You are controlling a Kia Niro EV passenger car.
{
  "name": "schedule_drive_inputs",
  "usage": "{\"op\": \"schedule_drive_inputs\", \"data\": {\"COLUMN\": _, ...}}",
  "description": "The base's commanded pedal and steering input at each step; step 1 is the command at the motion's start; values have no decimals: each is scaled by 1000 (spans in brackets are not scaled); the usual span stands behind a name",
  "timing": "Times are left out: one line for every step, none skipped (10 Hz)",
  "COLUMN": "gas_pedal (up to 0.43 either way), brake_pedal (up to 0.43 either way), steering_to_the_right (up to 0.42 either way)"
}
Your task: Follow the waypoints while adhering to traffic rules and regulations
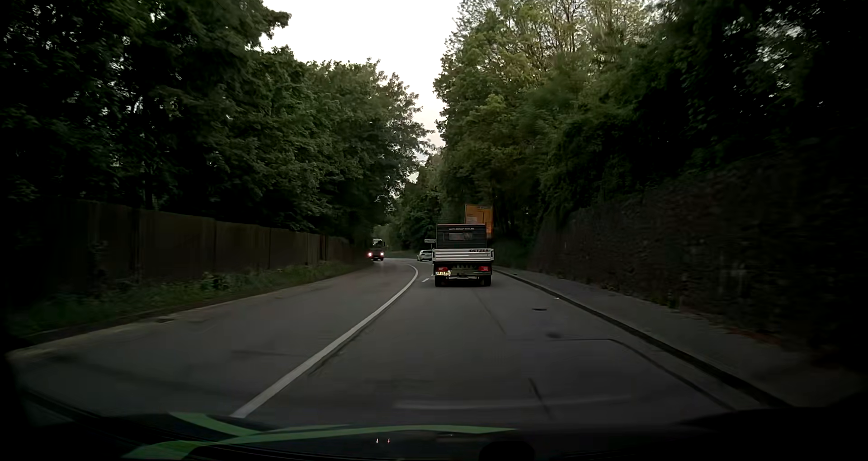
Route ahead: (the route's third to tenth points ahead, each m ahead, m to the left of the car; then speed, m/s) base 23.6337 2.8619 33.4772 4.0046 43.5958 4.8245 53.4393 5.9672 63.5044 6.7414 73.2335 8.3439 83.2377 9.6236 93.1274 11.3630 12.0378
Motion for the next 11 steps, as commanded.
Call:
{"op": "schedule_drive_inputs", "data": {"gas_pedal": 20, "brake_pedal": 0, "steering_to_the_right": 1}}
{"op": "schedule_drive_inputs", "data": {"gas_pedal": 20, "brake_pedal": 0, "steering_to_the_right": 0}}
{"op": "schedule_drive_inputs", "data": {"gas_pedal": 20, "brake_pedal": 0, "steering_to_the_right": -2}}
{"op": "schedule_drive_inputs", "data": {"gas_pedal": 20, "brake_pedal": 0, "steering_to_the_right": -4}}
{"op": "schedule_drive_inputs", "data": {"gas_pedal": 20, "brake_pedal": 0, "steering_to_the_right": -4}}
{"op": "schedule_drive_inputs", "data": {"gas_pedal": 20, "brake_pedal": 0, "steering_to_the_right": -5}}
{"op": "schedule_drive_inputs", "data": {"gas_pedal": 20, "brake_pedal": 0, "steering_to_the_right": -4}}
{"op": "schedule_drive_inputs", "data": {"gas_pedal": 20, "brake_pedal": 0, "steering_to_the_right": -4}}
{"op": "schedule_drive_inputs", "data": {"gas_pedal": 20, "brake_pedal": 0, "steering_to_the_right": -4}}
{"op": "schedule_drive_inputs", "data": {"gas_pedal": 20, "brake_pedal": 0, "steering_to_the_right": -4}}
{"op": "schedule_drive_inputs", "data": {"gas_pedal": 20, "brake_pedal": 0, "steering_to_the_right": -5}}
